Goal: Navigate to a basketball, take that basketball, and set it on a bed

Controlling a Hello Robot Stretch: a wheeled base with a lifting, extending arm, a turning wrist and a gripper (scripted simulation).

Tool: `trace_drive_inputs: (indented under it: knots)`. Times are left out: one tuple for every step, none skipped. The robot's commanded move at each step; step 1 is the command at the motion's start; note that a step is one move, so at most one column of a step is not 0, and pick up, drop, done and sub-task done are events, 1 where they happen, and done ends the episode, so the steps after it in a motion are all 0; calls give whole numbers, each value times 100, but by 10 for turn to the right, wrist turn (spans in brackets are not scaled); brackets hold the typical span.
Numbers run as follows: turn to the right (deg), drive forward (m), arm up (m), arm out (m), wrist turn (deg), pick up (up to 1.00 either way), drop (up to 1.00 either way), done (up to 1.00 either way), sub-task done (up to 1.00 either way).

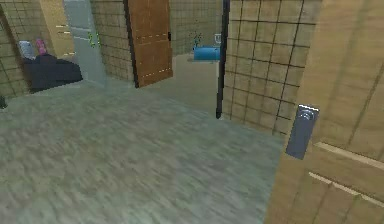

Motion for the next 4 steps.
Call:
trace_drive_inputs:
  knots:
    - [0,80,0,0,0,0,0,0,0]
    - [360,0,0,0,0,0,0,0,0]
    - [30,0,0,0,0,0,0,0,0]
    - [-450,0,0,0,0,0,0,0,0]
